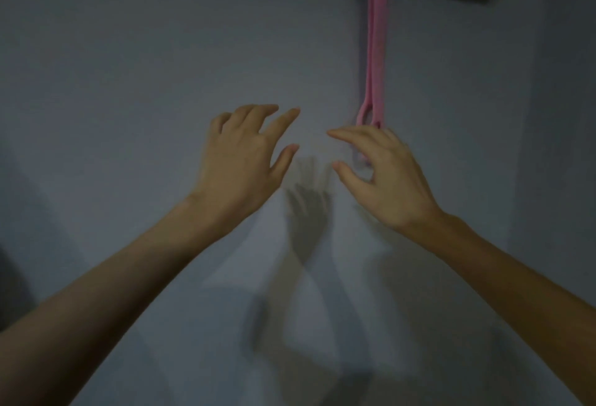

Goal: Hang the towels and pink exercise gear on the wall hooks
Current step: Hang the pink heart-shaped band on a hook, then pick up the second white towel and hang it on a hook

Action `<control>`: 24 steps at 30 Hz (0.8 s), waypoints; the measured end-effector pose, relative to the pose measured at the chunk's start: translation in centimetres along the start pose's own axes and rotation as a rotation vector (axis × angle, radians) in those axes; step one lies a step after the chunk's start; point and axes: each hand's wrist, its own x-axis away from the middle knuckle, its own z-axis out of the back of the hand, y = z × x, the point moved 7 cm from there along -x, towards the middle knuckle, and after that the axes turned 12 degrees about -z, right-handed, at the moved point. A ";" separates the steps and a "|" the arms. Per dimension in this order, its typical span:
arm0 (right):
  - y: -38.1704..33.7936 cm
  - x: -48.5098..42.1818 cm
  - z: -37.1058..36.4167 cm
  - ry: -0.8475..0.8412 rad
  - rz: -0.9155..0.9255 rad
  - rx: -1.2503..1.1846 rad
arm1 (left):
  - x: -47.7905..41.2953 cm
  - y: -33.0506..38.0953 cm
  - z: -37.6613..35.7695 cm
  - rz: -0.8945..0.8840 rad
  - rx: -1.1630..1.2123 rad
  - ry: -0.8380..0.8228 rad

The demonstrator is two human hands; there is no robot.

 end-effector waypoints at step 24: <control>-6.0 33.3 2.1 -0.450 -0.042 0.026 | 28.7 14.5 8.9 0.224 0.115 -0.441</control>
